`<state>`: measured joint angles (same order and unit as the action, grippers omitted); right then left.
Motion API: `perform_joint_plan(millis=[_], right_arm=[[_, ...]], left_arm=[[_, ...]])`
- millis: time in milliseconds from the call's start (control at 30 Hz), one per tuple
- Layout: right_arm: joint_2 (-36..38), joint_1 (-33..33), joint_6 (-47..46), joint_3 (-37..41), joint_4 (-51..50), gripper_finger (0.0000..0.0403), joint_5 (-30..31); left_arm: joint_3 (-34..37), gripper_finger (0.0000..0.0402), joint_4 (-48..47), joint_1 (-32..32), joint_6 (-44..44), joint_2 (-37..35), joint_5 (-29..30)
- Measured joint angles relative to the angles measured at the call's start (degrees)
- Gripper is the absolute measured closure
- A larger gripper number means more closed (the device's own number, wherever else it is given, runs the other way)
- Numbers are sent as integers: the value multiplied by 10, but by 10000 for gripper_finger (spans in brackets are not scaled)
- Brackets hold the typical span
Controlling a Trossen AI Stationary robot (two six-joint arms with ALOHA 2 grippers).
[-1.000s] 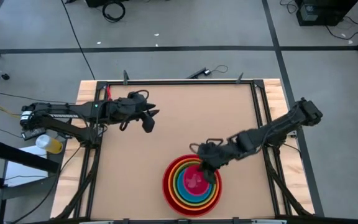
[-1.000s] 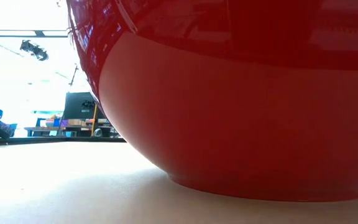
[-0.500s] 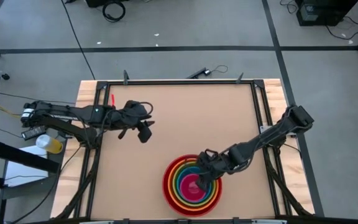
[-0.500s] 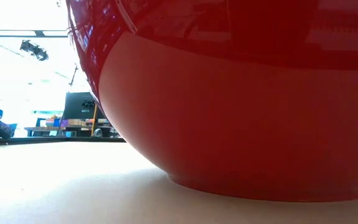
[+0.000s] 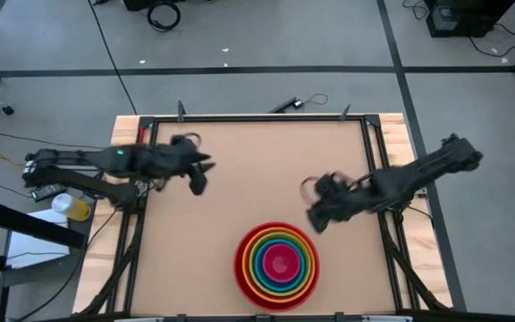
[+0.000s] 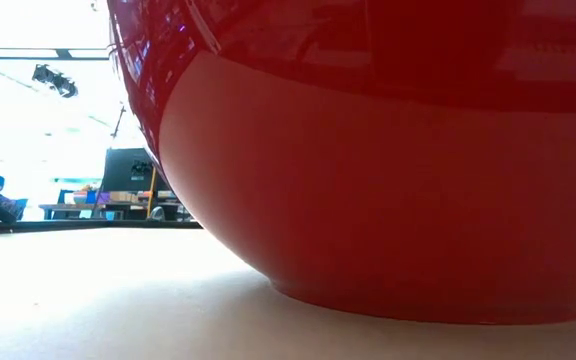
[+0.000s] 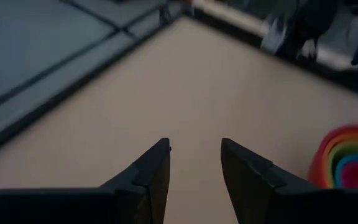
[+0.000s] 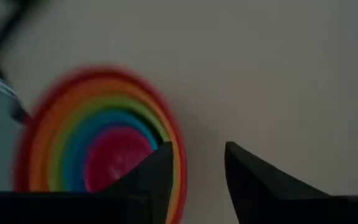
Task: Nest bowls inside each other
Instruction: Return to Home Position
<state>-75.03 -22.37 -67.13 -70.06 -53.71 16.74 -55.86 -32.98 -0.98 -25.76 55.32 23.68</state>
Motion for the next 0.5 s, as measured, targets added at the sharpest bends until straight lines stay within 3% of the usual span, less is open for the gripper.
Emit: perform_joint_plan(millis=[200,333,500], right_arm=[[134,25,203,-1,85,270,157],[162,53,385,0,109,284,167],[180,105,425,0,162,328,173]], left_arm=[[-1,258,27,48,26,-121,6],[-1,258,35,60,67,-139,6],[2,260,72,55,56,-128,2]])
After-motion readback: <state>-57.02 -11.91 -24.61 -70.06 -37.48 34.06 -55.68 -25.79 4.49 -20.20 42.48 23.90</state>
